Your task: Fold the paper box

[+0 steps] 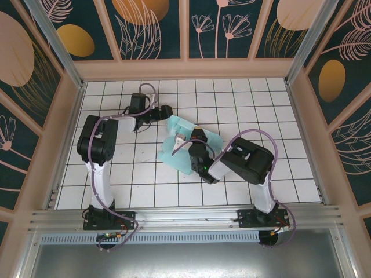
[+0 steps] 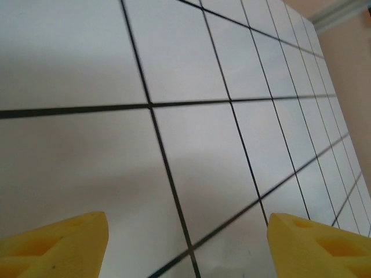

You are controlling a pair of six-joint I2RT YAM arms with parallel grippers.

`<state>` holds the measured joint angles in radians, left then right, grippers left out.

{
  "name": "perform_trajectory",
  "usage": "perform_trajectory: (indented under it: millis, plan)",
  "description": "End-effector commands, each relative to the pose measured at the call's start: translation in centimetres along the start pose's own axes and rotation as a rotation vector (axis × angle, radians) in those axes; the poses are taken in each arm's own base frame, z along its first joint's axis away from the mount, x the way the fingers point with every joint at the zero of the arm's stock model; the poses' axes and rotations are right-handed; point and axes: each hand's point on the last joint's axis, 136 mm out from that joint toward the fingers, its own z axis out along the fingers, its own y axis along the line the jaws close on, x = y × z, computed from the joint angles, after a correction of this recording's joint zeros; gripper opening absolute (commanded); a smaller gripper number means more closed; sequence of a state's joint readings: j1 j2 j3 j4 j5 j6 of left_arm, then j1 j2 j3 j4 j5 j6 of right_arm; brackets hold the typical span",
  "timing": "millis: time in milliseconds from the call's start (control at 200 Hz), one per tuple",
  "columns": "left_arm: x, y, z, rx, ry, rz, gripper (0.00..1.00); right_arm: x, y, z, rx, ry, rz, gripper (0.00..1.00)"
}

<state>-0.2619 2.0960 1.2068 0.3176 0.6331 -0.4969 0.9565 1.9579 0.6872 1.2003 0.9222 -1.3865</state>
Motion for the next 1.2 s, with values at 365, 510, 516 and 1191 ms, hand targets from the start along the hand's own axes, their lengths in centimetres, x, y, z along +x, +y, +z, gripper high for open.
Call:
perform_trajectory:
  millis: [365, 510, 516, 1191]
  plan:
    - [5.4, -3.4, -2.7, 0.097, 0.019, 0.121, 0.73, -1.1, 0.2, 0.7, -0.063, -0.019, 0.077, 0.00]
    - [5.5, -3.9, -3.9, 0.120, -0.066, 0.194, 0.74, -0.8, 0.6, 0.7, -0.102, -0.009, 0.099, 0.00]
    - [5.6, -3.9, -4.0, 0.122, -0.070, 0.196, 0.74, -0.9, 0.7, 0.7, -0.105, -0.009, 0.101, 0.00]
    - [6.6, -4.8, -2.6, 0.170, -0.084, 0.289, 0.57, -1.8, 2.0, 0.1, -0.244, -0.033, 0.142, 0.00]
